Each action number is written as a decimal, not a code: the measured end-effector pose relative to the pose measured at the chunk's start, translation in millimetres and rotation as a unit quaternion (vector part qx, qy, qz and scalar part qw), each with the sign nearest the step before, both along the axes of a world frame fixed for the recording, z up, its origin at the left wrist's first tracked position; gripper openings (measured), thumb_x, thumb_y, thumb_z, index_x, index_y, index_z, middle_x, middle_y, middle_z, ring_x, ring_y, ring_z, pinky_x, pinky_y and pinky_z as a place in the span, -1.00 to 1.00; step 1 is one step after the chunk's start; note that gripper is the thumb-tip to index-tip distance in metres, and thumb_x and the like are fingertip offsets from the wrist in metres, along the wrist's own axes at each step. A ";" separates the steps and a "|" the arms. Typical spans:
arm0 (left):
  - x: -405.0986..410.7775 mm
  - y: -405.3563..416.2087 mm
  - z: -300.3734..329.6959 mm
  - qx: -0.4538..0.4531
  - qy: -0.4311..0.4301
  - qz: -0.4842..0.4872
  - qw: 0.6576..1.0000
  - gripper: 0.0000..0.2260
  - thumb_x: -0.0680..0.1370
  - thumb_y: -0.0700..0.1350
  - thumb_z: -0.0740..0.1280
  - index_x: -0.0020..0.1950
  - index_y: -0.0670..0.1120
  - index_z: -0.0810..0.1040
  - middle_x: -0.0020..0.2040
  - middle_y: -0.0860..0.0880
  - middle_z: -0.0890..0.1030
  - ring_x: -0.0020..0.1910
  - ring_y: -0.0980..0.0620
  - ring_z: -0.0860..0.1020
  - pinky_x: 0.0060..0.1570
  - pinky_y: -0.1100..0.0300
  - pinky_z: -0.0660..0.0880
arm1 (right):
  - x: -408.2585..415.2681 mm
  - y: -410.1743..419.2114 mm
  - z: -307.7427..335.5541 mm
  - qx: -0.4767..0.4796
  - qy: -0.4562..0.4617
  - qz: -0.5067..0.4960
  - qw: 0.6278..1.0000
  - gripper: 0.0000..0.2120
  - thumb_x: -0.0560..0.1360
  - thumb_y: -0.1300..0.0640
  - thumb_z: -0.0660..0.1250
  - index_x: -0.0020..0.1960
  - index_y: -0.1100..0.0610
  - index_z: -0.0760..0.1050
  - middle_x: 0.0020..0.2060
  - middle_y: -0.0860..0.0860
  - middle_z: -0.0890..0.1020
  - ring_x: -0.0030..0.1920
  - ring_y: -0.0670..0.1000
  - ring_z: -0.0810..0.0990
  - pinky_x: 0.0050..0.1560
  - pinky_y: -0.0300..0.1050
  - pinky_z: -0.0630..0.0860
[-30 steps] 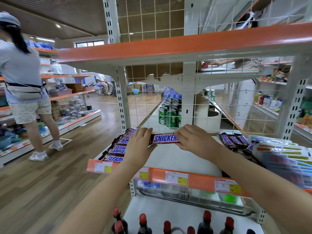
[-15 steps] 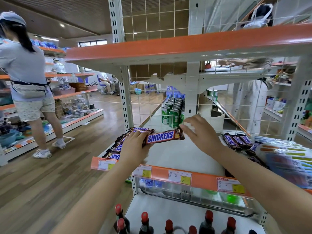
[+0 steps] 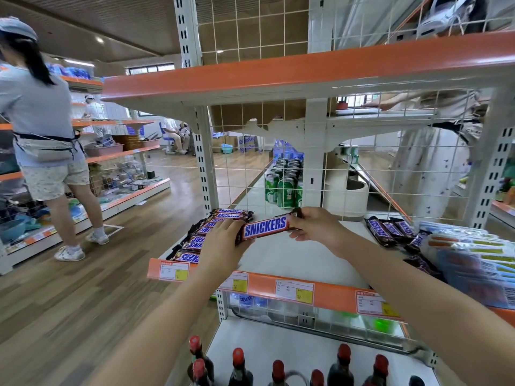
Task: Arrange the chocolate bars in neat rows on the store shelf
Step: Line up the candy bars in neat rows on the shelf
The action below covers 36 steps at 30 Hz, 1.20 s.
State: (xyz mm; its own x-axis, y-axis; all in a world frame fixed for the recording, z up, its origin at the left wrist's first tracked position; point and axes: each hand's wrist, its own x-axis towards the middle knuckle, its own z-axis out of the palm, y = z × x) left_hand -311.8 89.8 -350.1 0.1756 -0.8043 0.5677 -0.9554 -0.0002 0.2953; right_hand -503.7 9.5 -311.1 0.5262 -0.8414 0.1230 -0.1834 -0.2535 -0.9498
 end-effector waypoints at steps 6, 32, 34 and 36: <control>-1.2 -4.6 -0.1 0.024 0.346 -0.028 0.938 -0.37 0.37 0.08 0.49 0.35 0.05 0.29 0.14 -0.07 0.55 -0.04 -0.15 0.60 -0.12 -0.12 0.60 | -0.3 -2.3 -4.4 0.009 -0.068 -0.047 0.996 -0.91 0.55 0.17 0.28 -0.02 0.18 0.53 -0.26 0.03 0.61 -0.30 -0.07 0.59 -0.28 -0.37 0.56; 6.7 -17.6 -2.4 0.015 0.557 -0.028 0.830 -0.78 0.57 -0.17 0.29 -0.26 -0.20 0.54 -0.33 -0.12 0.57 -0.49 0.10 0.51 -0.49 0.34 0.46 | 12.1 -11.9 -16.1 0.055 -0.022 -0.088 0.994 -0.82 0.53 0.13 0.33 0.06 0.21 0.58 -0.27 0.02 0.59 -0.34 -0.08 0.50 -0.28 -0.28 0.51; 11.6 -21.9 -0.6 0.010 0.541 -0.020 0.840 -0.76 0.57 -0.18 0.30 -0.30 -0.19 0.54 -0.43 -0.05 0.56 -0.57 0.16 0.48 -0.54 0.36 0.43 | 19.2 -14.8 -15.6 0.061 -0.017 -0.098 0.993 -0.86 0.53 0.13 0.34 0.02 0.19 0.56 -0.27 0.02 0.59 -0.34 -0.08 0.51 -0.26 -0.27 0.53; 17.8 -27.4 1.6 0.008 0.526 -0.007 0.850 -0.75 0.55 -0.18 0.32 -0.33 -0.16 0.55 -0.53 0.04 0.56 -0.57 0.15 0.46 -0.51 0.33 0.39 | 26.9 -18.9 -15.2 0.065 -0.010 -0.106 0.992 -0.86 0.52 0.13 0.34 0.01 0.19 0.55 -0.24 0.05 0.59 -0.34 -0.08 0.52 -0.25 -0.26 0.53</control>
